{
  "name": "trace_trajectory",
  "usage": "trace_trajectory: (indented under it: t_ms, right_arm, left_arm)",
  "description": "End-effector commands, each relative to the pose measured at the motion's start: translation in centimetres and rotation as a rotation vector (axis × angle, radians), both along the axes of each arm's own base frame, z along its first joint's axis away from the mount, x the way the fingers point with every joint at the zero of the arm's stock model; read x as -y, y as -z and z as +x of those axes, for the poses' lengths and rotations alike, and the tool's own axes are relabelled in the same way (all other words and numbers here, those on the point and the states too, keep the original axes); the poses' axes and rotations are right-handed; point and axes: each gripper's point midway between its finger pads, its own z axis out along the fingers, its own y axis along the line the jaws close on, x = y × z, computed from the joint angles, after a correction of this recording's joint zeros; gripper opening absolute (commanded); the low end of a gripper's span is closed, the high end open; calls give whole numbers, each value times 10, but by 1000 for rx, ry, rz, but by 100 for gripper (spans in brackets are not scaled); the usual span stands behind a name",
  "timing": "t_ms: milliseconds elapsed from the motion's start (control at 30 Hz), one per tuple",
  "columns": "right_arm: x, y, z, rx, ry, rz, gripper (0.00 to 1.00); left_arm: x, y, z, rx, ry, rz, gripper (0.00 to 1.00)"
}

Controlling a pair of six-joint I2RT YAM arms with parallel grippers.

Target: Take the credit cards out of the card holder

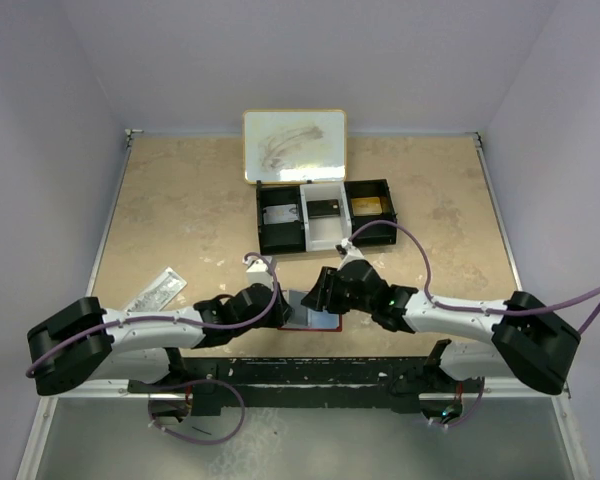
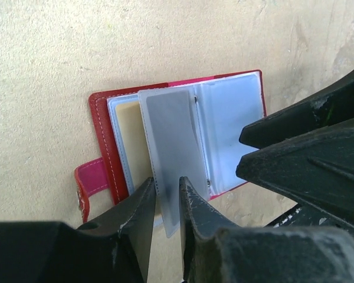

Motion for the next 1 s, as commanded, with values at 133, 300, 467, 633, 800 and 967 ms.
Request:
trace_trajectory:
  t_ms: [133, 300, 467, 633, 800, 967]
  right_arm:
    - [-24, -14, 0, -3, -50, 191, 44]
    - [-14, -8, 3, -9, -8, 155, 44]
    - [9, -15, 11, 23, 87, 93, 49]
    - [46, -25, 18, 59, 236, 10, 55]
    - [85, -40, 19, 101, 371, -22, 59]
    - [101, -57, 15, 143, 404, 20, 63]
  left_arm:
    - [14, -6, 7, 15, 17, 14, 14]
    - [21, -20, 9, 32, 16, -30, 15]
    - [37, -44, 11, 54, 53, -96, 23]
    - [62, -56, 6, 41, 134, -148, 27]
    - [85, -48, -1, 9, 200, -161, 29]
    - [104, -34, -10, -16, 248, -134, 31]
